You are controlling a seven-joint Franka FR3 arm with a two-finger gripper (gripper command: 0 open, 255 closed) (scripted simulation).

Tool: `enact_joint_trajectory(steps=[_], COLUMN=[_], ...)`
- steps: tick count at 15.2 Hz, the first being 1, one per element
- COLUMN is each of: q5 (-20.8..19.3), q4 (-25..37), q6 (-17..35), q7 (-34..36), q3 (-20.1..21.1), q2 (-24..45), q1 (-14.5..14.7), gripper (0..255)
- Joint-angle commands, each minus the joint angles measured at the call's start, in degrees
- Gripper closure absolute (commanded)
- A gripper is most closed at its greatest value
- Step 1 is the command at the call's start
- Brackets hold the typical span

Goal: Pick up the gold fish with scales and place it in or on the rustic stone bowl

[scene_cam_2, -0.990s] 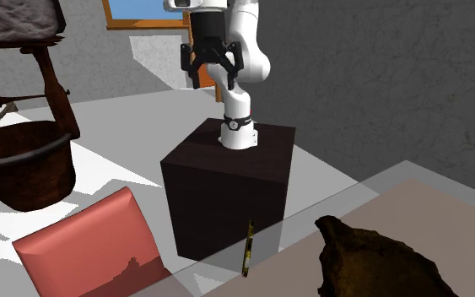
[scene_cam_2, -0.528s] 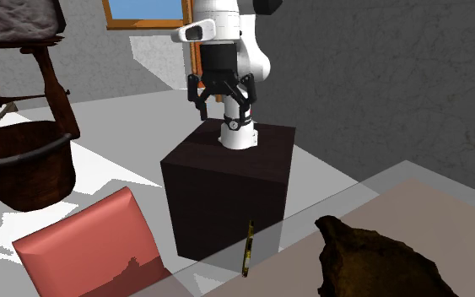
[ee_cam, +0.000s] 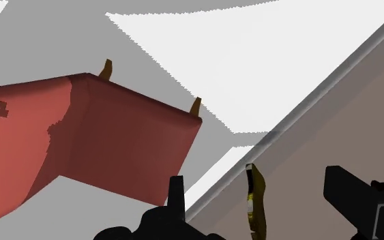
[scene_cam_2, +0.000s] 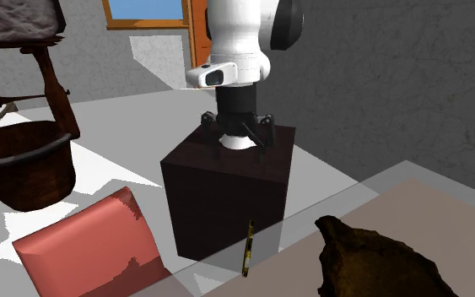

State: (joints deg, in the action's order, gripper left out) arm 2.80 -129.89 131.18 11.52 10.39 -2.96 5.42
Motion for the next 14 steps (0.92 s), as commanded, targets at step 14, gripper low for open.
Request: enact_joint_trajectory(steps=[14], q5=[-6.0], q4=[9.4], q6=[9.7], q7=[4.3], q3=[0.8], q2=[18.9], q1=[2.6], gripper=[0])
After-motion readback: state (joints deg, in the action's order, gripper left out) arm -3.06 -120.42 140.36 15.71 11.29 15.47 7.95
